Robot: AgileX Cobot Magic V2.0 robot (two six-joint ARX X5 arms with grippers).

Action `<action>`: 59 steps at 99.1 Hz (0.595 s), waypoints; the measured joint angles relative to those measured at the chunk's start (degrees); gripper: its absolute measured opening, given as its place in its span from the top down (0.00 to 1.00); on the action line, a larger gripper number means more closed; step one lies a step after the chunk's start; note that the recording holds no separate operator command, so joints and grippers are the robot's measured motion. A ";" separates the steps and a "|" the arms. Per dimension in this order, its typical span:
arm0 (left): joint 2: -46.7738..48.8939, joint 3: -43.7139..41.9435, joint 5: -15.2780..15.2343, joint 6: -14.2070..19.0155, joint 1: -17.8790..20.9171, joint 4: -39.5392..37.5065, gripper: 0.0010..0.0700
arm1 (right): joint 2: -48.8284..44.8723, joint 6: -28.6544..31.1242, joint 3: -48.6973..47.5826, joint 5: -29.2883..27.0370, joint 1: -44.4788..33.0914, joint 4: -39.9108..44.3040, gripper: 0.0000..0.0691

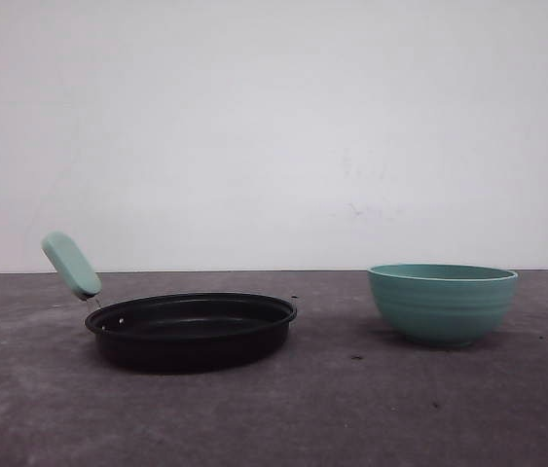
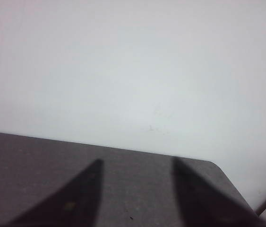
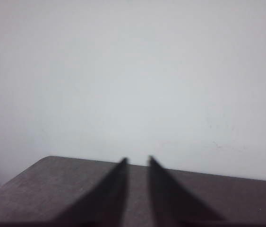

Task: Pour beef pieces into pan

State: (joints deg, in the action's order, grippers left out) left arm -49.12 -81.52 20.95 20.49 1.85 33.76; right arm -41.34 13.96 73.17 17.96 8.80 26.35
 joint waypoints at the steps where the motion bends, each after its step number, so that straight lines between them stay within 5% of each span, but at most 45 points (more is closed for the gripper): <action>1: 0.00 0.00 0.00 -0.02 0.00 0.00 0.44 | 0.00 0.00 0.00 0.00 0.00 0.00 0.66; 12: 0.07 0.00 0.00 -0.13 0.00 0.22 0.35 | -0.24 0.00 0.00 0.00 0.00 0.50 0.22; 21: 0.07 0.00 0.00 -0.15 0.00 0.37 0.33 | -0.46 -0.26 0.00 -0.02 0.00 1.38 0.02; 59: -0.72 3.52 -1.60 -0.02 -2.03 2.40 0.33 | -1.14 -4.76 0.00 -5.97 0.00 9.79 0.01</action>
State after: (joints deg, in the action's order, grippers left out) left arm -49.84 -78.00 19.35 20.47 -0.19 36.16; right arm -42.48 9.19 73.17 11.99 8.80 36.14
